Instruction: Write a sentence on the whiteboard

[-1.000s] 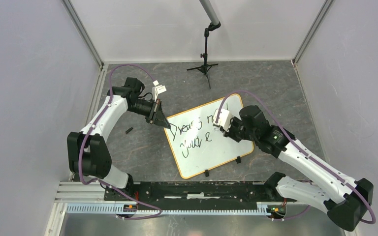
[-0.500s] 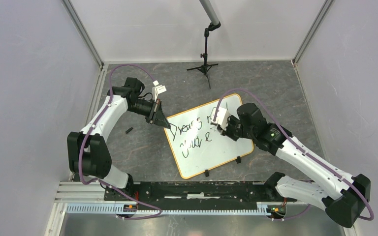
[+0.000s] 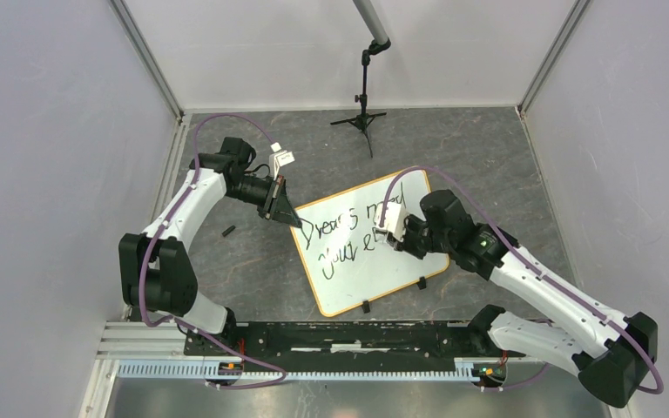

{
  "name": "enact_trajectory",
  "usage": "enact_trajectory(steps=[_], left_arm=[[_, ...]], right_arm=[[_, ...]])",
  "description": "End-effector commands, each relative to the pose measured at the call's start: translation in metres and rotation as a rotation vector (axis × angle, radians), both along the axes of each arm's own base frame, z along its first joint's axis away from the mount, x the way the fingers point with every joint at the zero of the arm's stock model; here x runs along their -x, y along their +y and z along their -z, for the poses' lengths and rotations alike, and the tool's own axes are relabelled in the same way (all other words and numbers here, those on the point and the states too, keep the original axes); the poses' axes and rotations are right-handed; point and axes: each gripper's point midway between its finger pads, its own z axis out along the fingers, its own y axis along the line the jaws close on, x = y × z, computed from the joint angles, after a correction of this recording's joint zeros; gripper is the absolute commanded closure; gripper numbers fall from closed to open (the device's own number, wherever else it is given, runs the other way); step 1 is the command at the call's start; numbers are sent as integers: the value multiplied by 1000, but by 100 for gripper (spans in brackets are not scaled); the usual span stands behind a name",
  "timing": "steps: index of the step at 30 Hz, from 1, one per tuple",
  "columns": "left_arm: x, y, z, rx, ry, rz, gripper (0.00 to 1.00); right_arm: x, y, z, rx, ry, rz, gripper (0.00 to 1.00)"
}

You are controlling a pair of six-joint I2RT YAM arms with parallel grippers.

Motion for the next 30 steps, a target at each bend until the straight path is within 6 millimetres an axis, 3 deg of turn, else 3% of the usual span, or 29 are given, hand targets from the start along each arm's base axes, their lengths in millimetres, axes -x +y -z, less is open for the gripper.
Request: enact_trajectory(steps=[1,4,7,15,20,30], left_arm=[[-9,2,11,-73,-65,12,98],[-9,2,11,-73,-64,13,98],[-10,2,11,-72,-60,13,97],[-10,2,11,-73,-61,12,98],[-10,2,10,-73,-62,11,98],[-10,2,11,-74,-64,11,98]], right_arm=[[19,-9,23,60,66,-64,100],[29,-8,31,79,106,-116,100],[34,-1,27,58,117,-152,100],[16,17,-18,-68,15,-119,100],[3,18,-34,-96,-32,-67,100],[-9,14,-20,-51,-36,-14,100]])
